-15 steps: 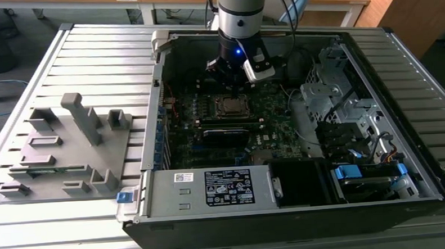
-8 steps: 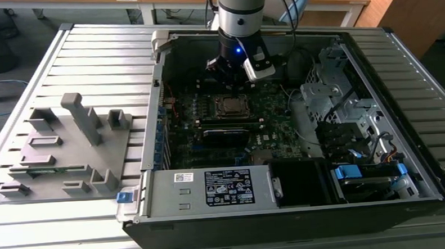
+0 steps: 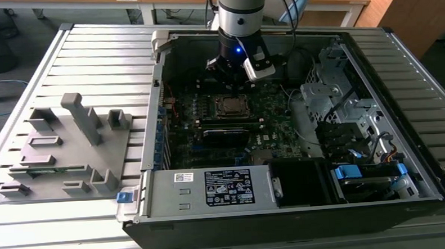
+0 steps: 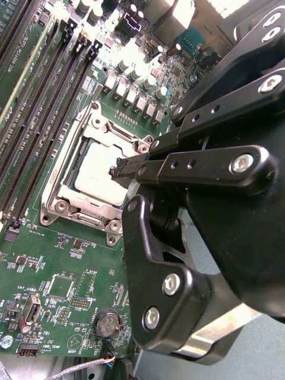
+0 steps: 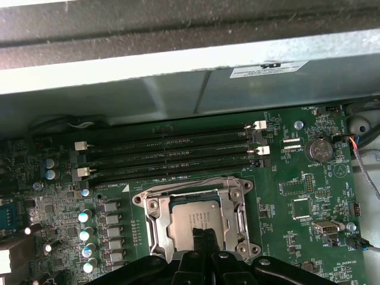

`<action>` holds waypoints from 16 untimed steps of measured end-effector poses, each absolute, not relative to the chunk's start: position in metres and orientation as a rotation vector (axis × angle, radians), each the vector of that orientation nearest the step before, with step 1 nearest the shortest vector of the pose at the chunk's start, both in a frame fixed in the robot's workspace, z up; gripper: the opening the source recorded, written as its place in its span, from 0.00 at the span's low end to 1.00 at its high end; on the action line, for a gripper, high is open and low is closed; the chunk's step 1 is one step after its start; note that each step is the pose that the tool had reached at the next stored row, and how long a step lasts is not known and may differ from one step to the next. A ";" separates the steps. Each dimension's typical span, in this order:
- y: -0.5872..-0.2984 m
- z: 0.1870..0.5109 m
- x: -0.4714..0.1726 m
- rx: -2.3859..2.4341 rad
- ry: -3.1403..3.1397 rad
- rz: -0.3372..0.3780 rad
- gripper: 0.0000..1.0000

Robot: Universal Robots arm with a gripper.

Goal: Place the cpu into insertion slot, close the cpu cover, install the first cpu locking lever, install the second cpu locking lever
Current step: 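Install the second cpu locking lever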

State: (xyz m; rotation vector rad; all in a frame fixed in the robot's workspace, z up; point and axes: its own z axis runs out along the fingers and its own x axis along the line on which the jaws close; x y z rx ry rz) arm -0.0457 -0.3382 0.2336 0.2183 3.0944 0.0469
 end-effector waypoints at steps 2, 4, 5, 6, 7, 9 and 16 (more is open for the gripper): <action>-0.338 0.234 -0.046 0.218 3.094 0.047 0.11; -0.338 0.234 -0.046 0.218 3.094 0.047 0.11; -0.338 0.234 -0.046 0.218 3.094 0.047 0.11; -0.339 0.234 -0.046 0.218 3.095 0.046 0.11; -0.339 0.234 -0.046 0.218 3.094 0.047 0.11; -0.341 0.234 -0.046 0.218 3.094 0.047 0.11; -0.350 0.234 -0.046 0.218 3.094 0.047 0.11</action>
